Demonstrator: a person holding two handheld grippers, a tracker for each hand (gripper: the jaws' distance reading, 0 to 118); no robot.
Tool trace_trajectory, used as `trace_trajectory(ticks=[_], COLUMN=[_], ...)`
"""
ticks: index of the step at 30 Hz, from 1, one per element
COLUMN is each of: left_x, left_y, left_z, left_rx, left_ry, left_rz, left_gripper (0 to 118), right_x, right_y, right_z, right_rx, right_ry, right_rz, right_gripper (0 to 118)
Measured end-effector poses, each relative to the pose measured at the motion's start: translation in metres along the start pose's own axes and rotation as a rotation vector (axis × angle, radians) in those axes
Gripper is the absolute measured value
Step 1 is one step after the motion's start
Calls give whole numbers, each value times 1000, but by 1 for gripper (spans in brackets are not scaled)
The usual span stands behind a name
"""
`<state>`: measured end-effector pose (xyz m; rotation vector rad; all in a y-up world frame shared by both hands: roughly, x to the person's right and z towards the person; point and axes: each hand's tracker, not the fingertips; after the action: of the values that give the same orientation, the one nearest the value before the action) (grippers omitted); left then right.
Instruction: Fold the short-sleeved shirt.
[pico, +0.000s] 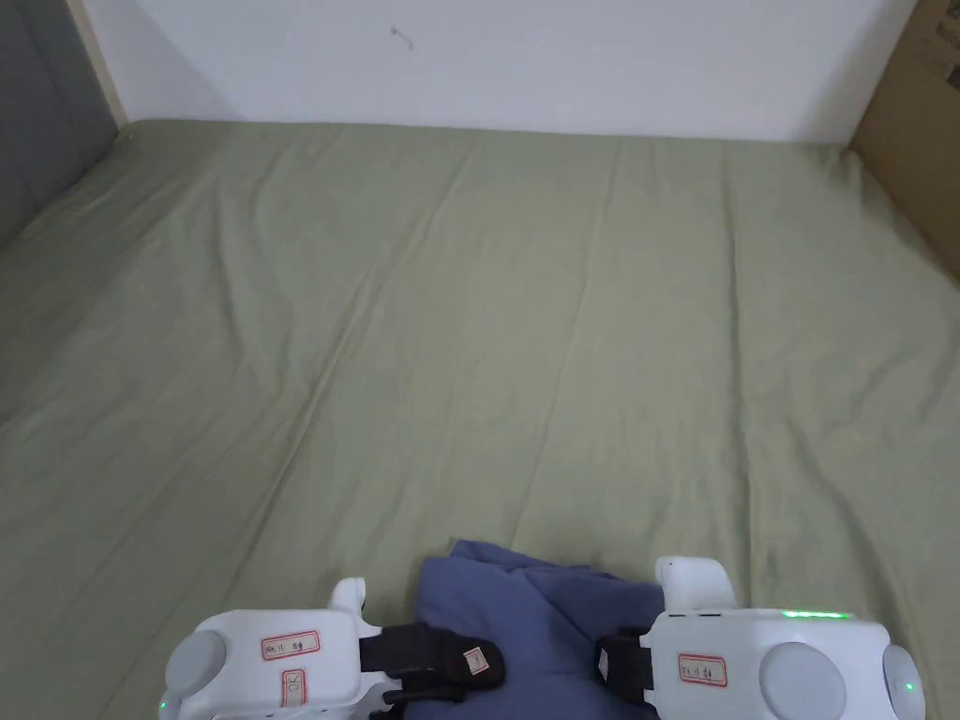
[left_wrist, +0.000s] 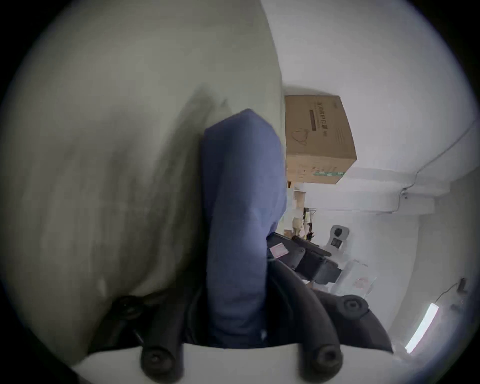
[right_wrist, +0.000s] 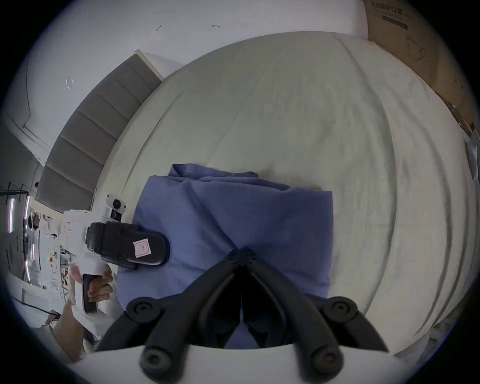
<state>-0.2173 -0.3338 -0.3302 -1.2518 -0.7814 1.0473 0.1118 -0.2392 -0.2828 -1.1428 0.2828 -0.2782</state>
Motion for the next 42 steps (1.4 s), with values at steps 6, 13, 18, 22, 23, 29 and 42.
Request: trace_trajectory(ticks=[6, 13, 18, 22, 23, 29, 42], left_x=[14, 38, 50, 41, 37, 28, 67], left_y=[20, 79, 124, 154, 160, 163, 126], left_z=[26, 132, 210, 254, 261, 299, 290], left_rx=[4, 75, 123, 20, 4, 107, 244], left_ry=[72, 400, 821, 1177, 1287, 1520, 1070], left_rz=[-93, -227, -295, -354, -360, -303, -222], left_gripper=[19, 19, 19, 19, 19, 111, 13], right_x=[-6, -3, -6, -14, -16, -17, -2], right_y=[10, 22, 27, 33, 34, 34, 21], right_z=[13, 17, 7, 0, -2, -9, -5], right_rx=[47, 68, 57, 37, 32, 22, 17], right_ry=[22, 5, 1, -4, -7, 13, 24], right_rz=[3, 2, -14, 10, 16, -7, -27], right_gripper=[0, 0, 0, 0, 0, 0, 0])
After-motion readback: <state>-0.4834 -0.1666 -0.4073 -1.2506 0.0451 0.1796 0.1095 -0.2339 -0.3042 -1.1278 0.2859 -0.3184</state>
